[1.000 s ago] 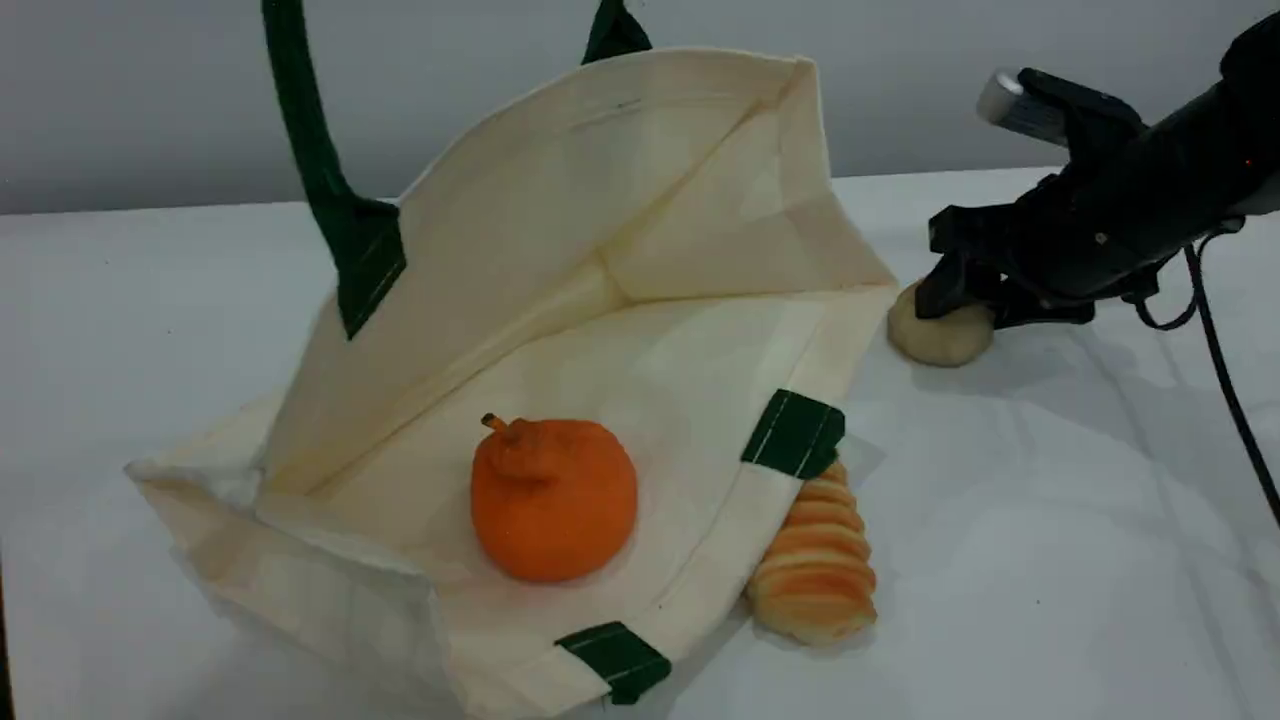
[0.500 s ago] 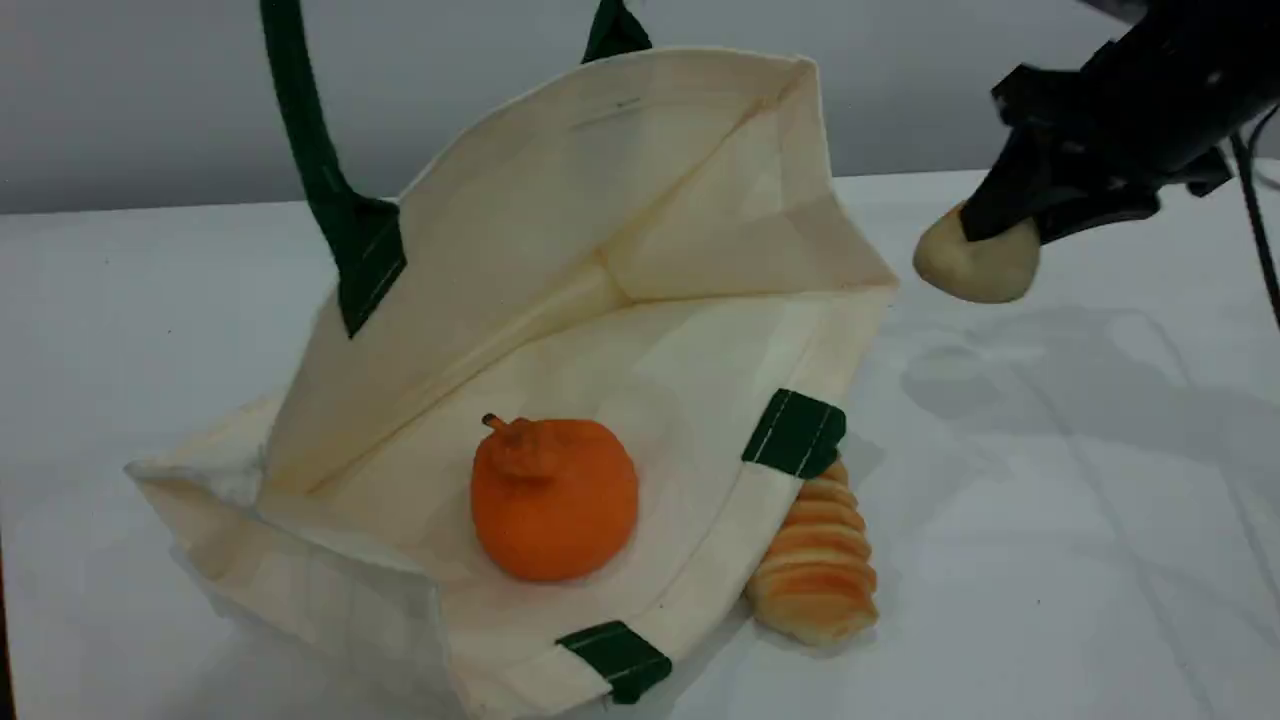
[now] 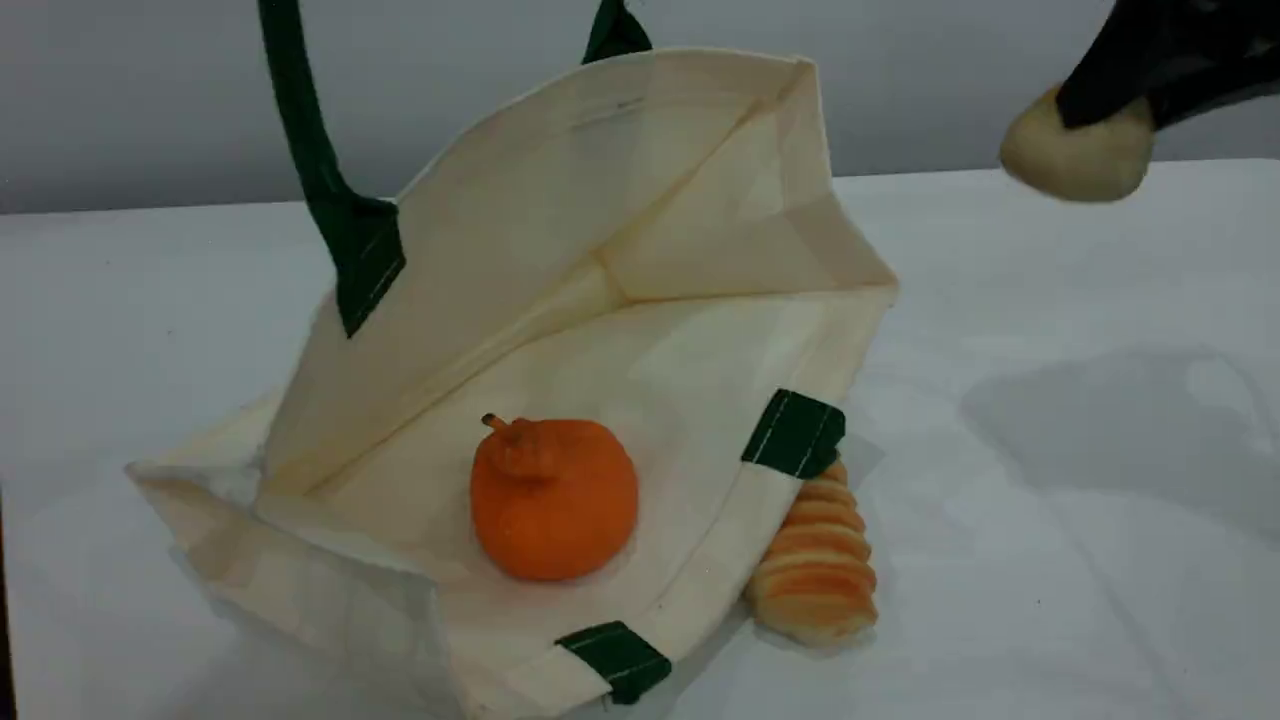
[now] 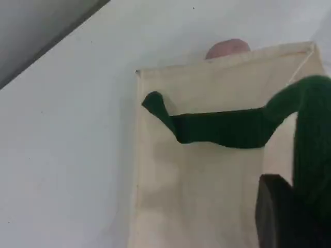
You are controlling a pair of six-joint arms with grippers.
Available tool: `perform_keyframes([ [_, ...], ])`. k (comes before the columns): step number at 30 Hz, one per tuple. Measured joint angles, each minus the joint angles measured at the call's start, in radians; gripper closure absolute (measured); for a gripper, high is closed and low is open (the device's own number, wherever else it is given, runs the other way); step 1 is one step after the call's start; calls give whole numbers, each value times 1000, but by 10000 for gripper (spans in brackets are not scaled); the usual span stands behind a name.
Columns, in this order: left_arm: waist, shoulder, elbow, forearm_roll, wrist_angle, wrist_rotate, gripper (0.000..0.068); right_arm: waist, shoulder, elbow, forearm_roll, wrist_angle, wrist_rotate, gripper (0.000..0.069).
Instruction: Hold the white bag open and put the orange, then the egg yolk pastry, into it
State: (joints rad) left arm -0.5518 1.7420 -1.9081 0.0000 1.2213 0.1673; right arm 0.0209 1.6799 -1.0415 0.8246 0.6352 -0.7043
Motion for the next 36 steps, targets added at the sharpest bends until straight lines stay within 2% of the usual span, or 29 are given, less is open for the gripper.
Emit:
perform_keyframes([
  [4, 0, 0, 0, 0, 0, 8, 617, 25, -86, 121, 115, -8, -88, 475],
  [8, 0, 0, 0, 0, 0, 8, 617, 95, -149, 229, 261, -43, -197, 475],
  [11, 0, 0, 0, 0, 0, 8, 617, 176, -163, 292, 382, -89, -274, 475],
  [14, 0, 0, 0, -16, 0, 8, 617, 284, -160, 326, 506, -184, -345, 475],
  [21, 0, 0, 0, -90, 0, 27, 617, 551, -133, 327, 825, -500, -529, 475],
  [25, 0, 0, 0, -101, 0, 31, 617, 659, -99, 315, 924, -635, -631, 475],
  [30, 0, 0, 0, -116, 0, 34, 617, 697, -29, 266, 926, -635, -649, 475],
  [34, 0, 0, 0, -136, 0, 34, 617, 698, 37, 217, 920, -525, -656, 475],
  [36, 0, 0, 0, -137, 0, 35, 617, 698, 73, 184, 918, -506, -666, 475],
])
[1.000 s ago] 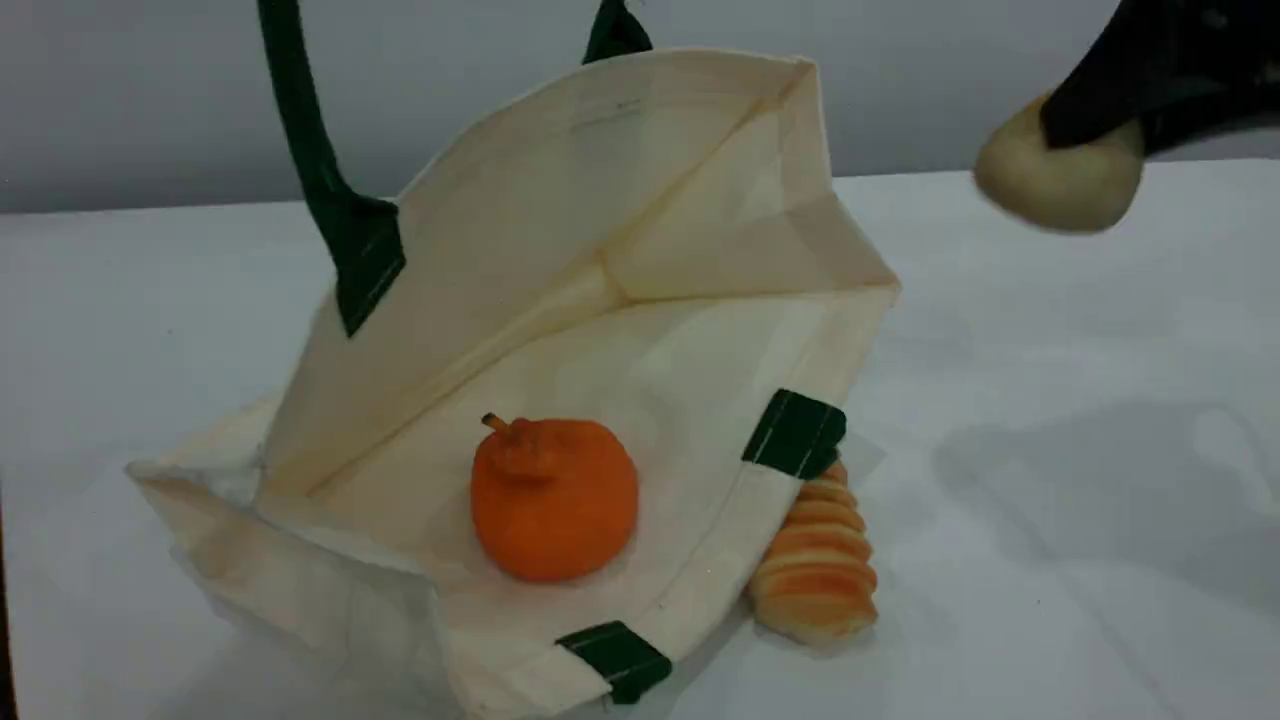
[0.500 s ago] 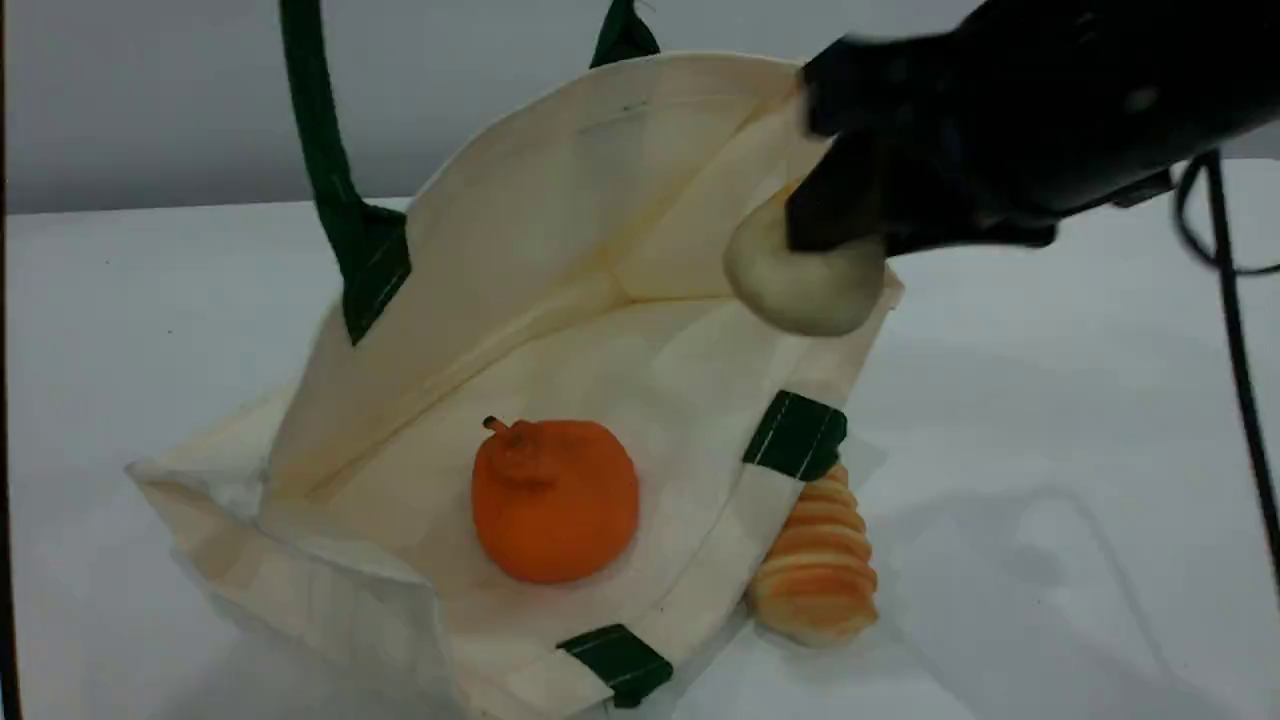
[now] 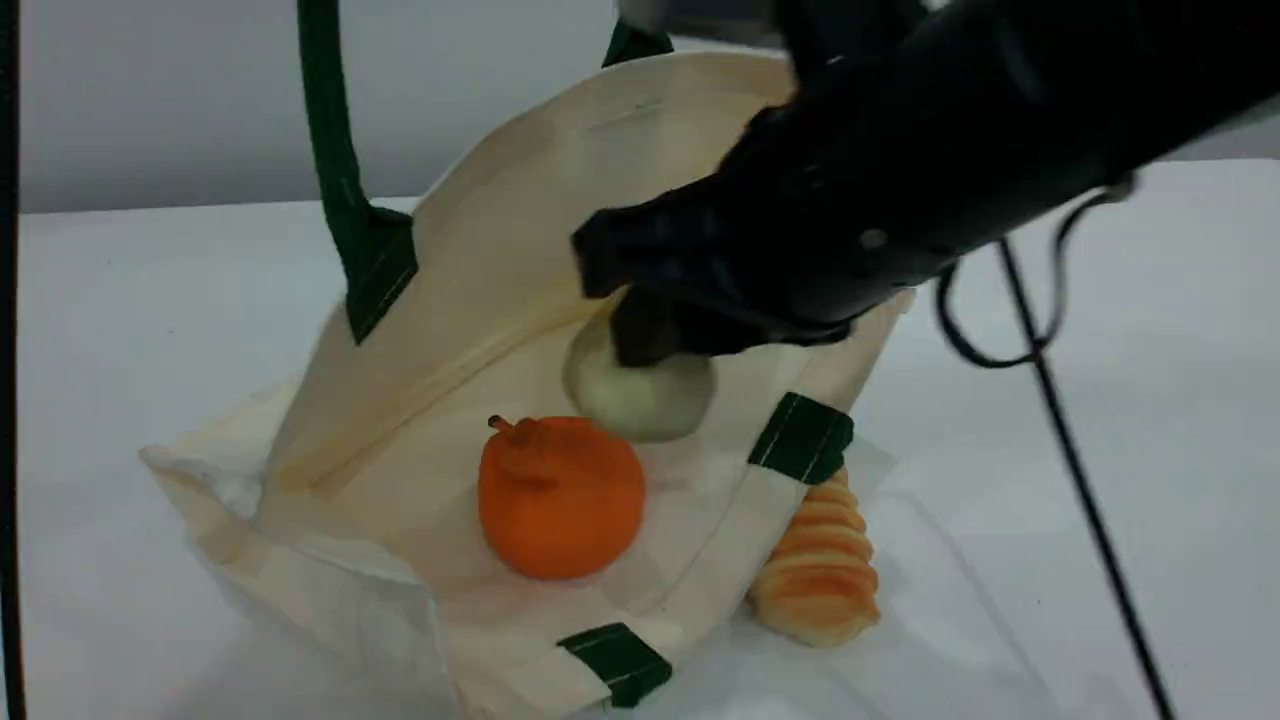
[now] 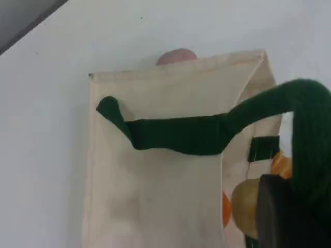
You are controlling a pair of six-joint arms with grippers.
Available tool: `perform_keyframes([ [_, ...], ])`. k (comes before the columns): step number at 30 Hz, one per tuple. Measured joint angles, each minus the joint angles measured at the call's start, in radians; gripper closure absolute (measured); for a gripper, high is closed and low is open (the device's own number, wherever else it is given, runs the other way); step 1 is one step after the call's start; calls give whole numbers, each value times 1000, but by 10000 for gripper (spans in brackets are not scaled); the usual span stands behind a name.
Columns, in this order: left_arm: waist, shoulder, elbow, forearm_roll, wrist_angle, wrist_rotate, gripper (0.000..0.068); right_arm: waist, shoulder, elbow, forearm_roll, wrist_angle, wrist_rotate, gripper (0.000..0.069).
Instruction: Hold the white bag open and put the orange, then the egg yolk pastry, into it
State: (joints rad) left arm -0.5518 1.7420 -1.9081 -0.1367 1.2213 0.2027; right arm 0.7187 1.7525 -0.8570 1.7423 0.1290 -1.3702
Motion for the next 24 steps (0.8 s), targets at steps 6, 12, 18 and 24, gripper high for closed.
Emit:
perform_keyframes([
  [6, 0, 0, 0, -35, 0, 8, 617, 0, 128, -115, 0, 3, -45, 475],
  [12, 0, 0, 0, -72, 0, 26, 617, -1, 252, -233, 2, -41, -88, 478],
  [18, 0, 0, 0, -74, -2, 26, 617, -3, 297, -301, 4, -129, -124, 478],
  [24, 0, 0, 0, -74, 0, 27, 617, -3, 312, -301, 4, -129, -133, 479],
])
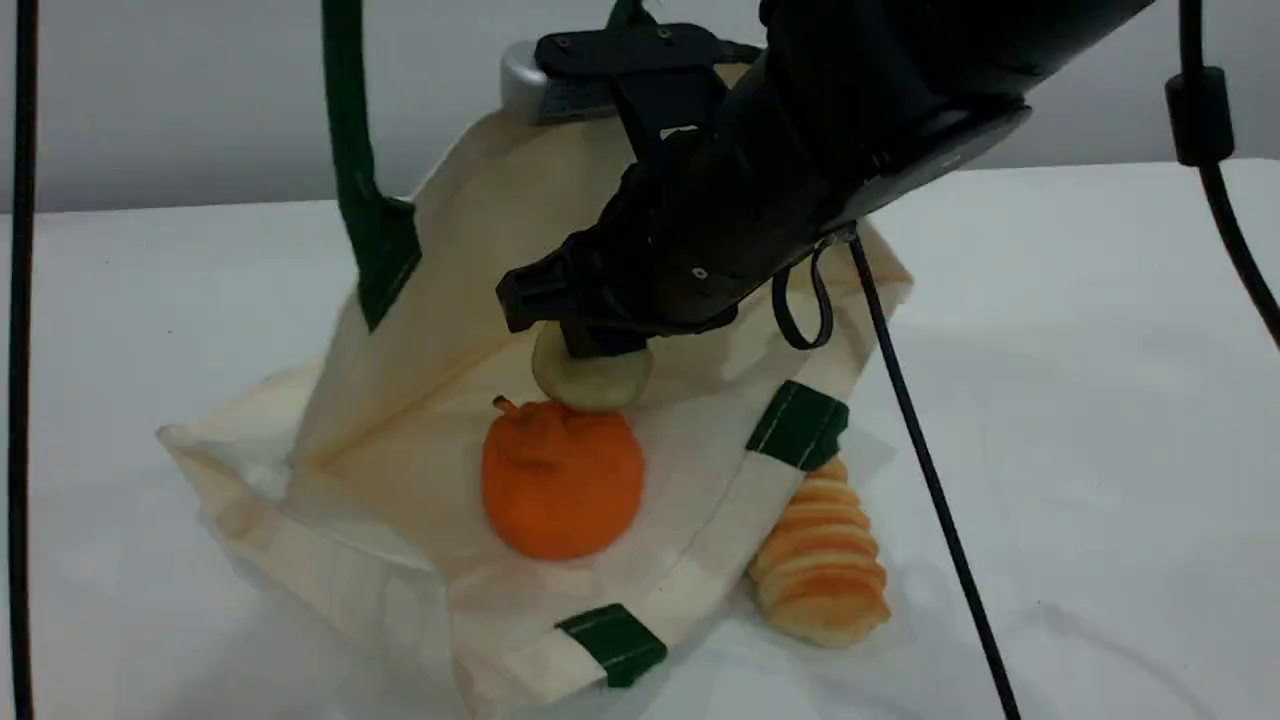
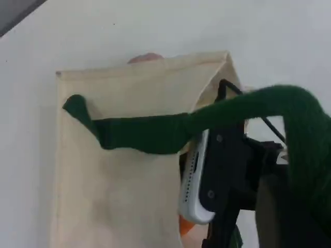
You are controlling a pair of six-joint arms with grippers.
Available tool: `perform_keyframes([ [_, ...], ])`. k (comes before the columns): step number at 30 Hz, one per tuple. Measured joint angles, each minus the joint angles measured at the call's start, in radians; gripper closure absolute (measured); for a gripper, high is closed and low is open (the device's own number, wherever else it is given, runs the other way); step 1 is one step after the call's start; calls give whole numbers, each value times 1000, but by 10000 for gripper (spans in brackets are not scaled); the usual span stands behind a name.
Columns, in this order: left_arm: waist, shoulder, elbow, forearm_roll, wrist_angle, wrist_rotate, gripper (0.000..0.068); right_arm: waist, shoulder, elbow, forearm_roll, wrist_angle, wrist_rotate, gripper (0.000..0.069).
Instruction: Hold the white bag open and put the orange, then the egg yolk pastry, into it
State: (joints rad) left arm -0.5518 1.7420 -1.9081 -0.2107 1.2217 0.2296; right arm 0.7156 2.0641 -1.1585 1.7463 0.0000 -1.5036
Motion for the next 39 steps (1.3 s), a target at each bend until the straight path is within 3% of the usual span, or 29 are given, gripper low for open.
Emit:
perform_keyframes([
  [7, 0, 0, 0, -2, -1, 0, 617, 0, 1, -18, 0, 0, 2, 463],
  [12, 0, 0, 0, 0, -1, 1, 617, 0, 1, -18, -3, -11, 2, 314],
  [16, 0, 0, 0, 1, -1, 5, 617, 0, 1, -15, -3, -11, 1, 251],
  [23, 0, 0, 0, 32, -1, 5, 617, 0, -25, 0, -2, -16, 2, 243],
  [28, 0, 0, 0, 52, -1, 5, 617, 0, -98, 50, 0, -86, -17, 241],
  [32, 0, 0, 0, 53, -1, 5, 617, 0, -182, 125, 0, -140, -35, 241],
  [39, 0, 0, 30, 56, -3, 59, 617, 1, -392, 307, 0, -102, -35, 241],
])
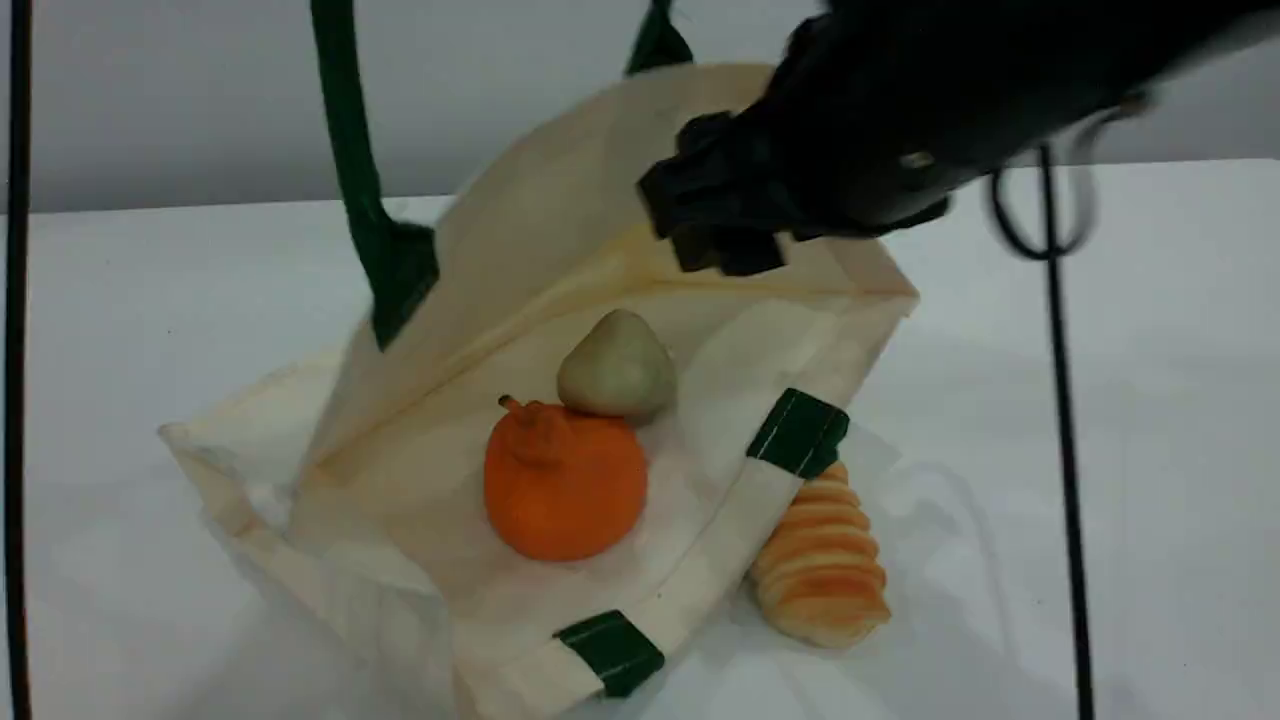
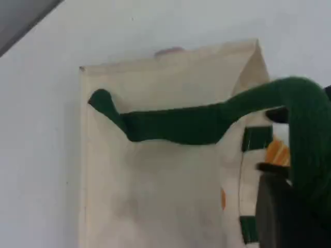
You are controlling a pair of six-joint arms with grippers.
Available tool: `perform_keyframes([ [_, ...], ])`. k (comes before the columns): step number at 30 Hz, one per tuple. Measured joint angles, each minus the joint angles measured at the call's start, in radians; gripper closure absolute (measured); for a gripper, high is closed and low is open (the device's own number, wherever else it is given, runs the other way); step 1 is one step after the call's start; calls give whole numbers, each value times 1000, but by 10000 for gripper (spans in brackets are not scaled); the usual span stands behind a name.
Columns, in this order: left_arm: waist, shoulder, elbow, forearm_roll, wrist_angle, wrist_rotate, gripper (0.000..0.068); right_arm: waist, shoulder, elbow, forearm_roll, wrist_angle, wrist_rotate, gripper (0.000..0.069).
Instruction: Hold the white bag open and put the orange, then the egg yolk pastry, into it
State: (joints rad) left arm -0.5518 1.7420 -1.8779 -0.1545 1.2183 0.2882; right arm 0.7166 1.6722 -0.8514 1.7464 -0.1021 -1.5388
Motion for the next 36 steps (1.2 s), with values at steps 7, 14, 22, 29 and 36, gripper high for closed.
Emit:
perform_keyframes([
  [7, 0, 0, 99, 115, -1, 44, 561, 1, -299, 172, -4, 114, -11, 241],
  [14, 0, -3, 111, 155, 0, 44, 276, 1, -580, 226, -4, 172, -11, 241],
  [22, 0, -87, 114, 155, 3, 24, 197, 1, -727, 227, -40, 426, 213, 241],
  [29, 0, -187, 129, 155, 3, -68, 197, 0, -802, 227, -399, 738, 612, 241],
  [36, 0, -313, 275, 155, 3, -122, 197, 0, -922, 226, -1073, 992, 1183, 241],
])
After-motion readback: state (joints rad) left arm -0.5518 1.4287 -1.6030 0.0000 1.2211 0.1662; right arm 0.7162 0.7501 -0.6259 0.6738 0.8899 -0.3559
